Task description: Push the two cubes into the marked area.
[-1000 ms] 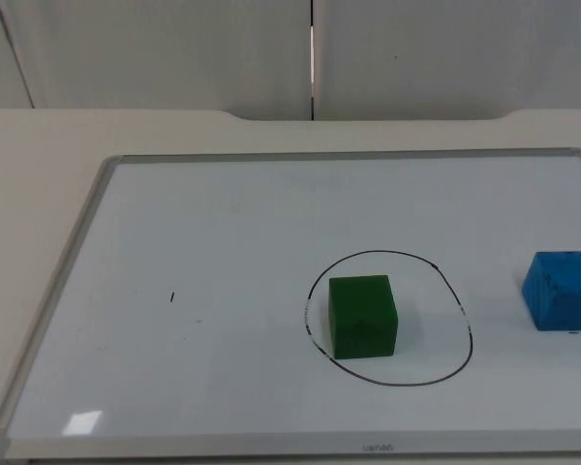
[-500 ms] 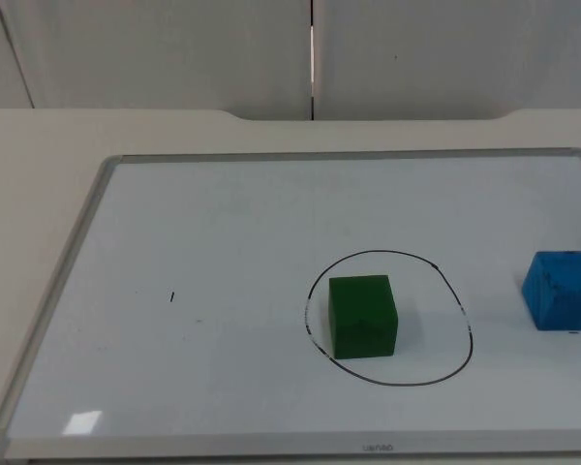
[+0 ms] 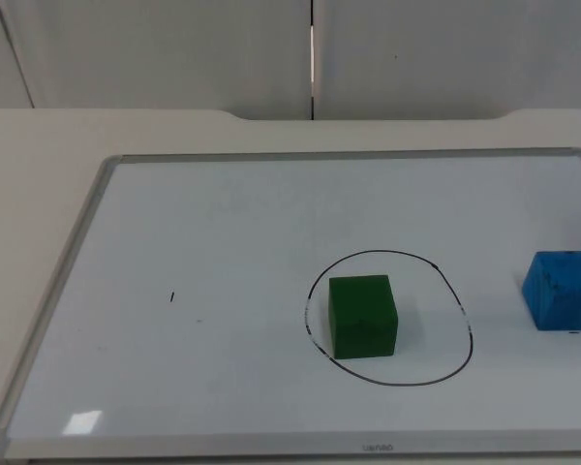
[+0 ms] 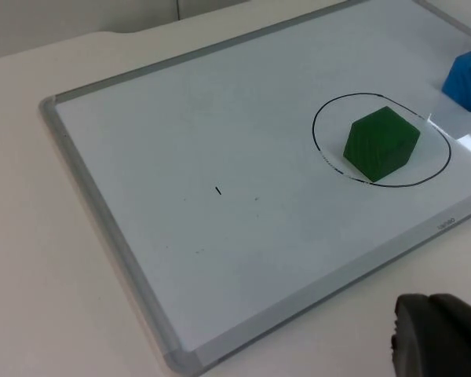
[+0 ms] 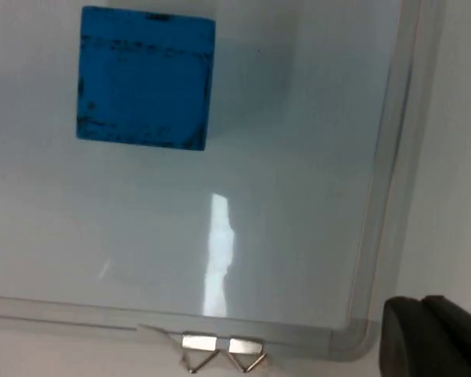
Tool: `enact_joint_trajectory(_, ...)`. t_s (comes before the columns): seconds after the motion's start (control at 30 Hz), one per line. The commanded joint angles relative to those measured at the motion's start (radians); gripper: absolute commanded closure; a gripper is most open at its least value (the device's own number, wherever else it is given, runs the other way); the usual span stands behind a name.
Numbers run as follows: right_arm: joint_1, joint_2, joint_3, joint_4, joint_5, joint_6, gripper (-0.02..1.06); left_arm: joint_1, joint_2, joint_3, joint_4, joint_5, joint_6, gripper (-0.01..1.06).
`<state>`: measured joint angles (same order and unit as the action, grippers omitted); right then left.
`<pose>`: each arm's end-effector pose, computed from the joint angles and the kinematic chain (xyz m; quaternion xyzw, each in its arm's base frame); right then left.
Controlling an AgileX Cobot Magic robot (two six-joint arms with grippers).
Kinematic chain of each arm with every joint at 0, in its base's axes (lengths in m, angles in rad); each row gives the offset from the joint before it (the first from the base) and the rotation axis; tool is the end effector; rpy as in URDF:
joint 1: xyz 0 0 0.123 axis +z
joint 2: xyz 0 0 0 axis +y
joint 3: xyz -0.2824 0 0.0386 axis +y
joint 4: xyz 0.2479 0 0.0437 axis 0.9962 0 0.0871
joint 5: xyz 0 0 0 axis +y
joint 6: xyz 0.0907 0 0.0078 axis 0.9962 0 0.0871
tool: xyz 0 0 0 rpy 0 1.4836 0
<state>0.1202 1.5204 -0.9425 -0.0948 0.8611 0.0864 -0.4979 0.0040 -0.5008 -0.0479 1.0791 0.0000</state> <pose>0.2744 0.0266 0.2196 -0.0435 0.9923 -0.0276 0.1126 -0.0064 -0.0009 0.2760 0.2126 0.8318 -0.1494 0.4905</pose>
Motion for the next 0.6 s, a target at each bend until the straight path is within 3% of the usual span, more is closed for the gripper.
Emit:
enact_joint_trajectory(0.0, -0.008, 0.036, -0.004, -0.019, -0.042, -0.007, 1.04, 0.0, -0.004, 0.005, 0.001, -0.005, -0.006, 1.05)
enact_joint_trajectory(0.33, -0.008, 0.182, -0.004, 0.012, -0.208, -0.007, 1.04, 0.0, -0.004, 0.005, 0.001, -0.005, -0.006, 1.05)
enact_joint_trajectory(0.57, -0.008, 0.263, -0.004, 0.023, -0.256, -0.007, 1.04, 0.0, -0.004, 0.005, 0.001, -0.005, -0.006, 1.05)
